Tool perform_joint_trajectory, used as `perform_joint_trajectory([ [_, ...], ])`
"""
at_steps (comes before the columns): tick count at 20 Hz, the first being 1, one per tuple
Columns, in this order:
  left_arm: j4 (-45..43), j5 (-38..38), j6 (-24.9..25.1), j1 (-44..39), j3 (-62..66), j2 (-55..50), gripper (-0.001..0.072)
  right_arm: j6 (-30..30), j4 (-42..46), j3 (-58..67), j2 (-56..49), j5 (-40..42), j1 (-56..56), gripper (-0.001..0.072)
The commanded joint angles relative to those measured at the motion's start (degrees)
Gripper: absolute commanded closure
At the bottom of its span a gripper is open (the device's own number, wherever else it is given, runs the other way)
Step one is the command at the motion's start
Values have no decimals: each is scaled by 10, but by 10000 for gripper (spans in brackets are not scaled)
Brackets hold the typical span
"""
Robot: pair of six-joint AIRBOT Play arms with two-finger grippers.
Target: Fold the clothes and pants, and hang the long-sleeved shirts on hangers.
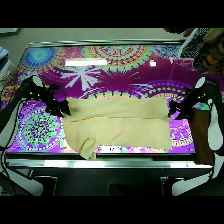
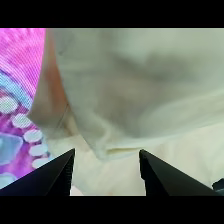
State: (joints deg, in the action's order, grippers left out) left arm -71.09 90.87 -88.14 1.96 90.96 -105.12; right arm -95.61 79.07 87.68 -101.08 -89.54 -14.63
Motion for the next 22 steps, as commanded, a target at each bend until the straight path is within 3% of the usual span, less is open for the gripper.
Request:
perform_joint_trajectory([
  [1, -36, 27, -16, 14, -1, 49, 226, 20, 0, -2, 47, 0, -26, 272],
  [4, -32, 19, -24, 68, -63, 154, 227, 73, -83, -5, 123, 19, -102, 272],
  [7, 30, -21, -32, 143, -257, 288, 228, 95, -158, -61, 184, 34, -185, 273],
  [10, 126, -73, -47, 174, -461, 401, 229, 95, -177, -131, 214, 42, -212, 274],
  [15, 246, -173, -83, 141, -666, 491, 229, 96, -192, -185, 216, 32, -199, 274],
  [22, 251, -288, -169, 9, -715, 489, 230, 95, -199, -185, 218, 26, -197, 277],
])
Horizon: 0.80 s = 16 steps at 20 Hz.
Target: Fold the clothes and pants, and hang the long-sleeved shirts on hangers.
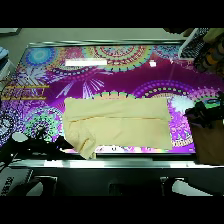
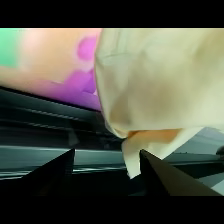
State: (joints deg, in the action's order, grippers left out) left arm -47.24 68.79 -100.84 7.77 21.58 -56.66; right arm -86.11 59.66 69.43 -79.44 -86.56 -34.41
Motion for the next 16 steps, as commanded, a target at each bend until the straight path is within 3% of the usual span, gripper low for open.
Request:
perform_joint_trajectory([
  [1, 12, -86, -54, -64, -22, 1, 230, 0, -5, -3, 4, -3, 0, 289],
  [5, 12, -137, -68, -100, -22, -21, 230, 0, -5, -3, 12, 0, 0, 292],
  [7, 12, -149, -68, -108, -22, -30, 276, 0, -5, -3, 15, 3, 0, 292],
  [11, 12, -155, -67, -111, -21, -33, 688, 0, -6, -3, 17, 3, 0, 294],
  [14, 12, -147, -65, -111, -21, -31, 689, 2, -38, -3, 17, -5, 0, 297],
  [16, 12, -141, -61, -111, -21, -31, 690, 45, -33, -3, 15, -13, -1, 290],
])
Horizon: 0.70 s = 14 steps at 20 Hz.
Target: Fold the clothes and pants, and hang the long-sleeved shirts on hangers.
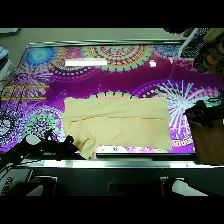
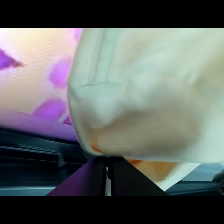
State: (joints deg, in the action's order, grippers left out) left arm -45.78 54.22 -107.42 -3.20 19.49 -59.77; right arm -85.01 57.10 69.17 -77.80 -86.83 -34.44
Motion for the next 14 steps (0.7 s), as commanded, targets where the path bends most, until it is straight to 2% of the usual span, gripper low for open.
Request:
perform_joint_trajectory([
  [1, -3, 4, 10, -1, 0, 0, 689, 38, 14, 0, -9, -23, -1, 290],
  [3, -7, 4, 11, -1, 0, 0, 690, 45, 28, -24, -22, -35, 0, 268],
  [5, -8, 4, 25, -1, 0, 0, 689, 69, 35, -80, -25, -34, -1, 157],
  [9, -9, 4, 26, -1, 0, 0, 689, 86, 118, -181, -25, 0, -1, 158],
  [14, -9, 12, 26, -1, 0, 0, 689, 100, 124, -208, -25, 45, 0, 163],
])
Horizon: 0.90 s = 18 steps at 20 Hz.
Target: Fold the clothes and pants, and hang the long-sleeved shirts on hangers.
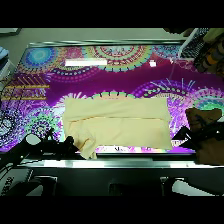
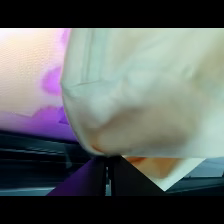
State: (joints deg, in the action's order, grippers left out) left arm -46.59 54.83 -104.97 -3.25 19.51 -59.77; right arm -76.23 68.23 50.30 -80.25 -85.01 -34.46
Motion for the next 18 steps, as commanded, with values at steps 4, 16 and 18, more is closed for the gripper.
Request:
perform_joint_trajectory([
  [4, -1, 8, 2, 0, 0, 0, 689, 21, -11, -31, -1, 32, 0, 170],
  [16, -6, 13, 2, 1, 0, 0, 689, 41, -63, -99, 0, 77, 0, 576],
  [18, -57, 54, 2, 1, 15, 0, 690, 40, -63, -99, 3, 63, 0, 680],
])
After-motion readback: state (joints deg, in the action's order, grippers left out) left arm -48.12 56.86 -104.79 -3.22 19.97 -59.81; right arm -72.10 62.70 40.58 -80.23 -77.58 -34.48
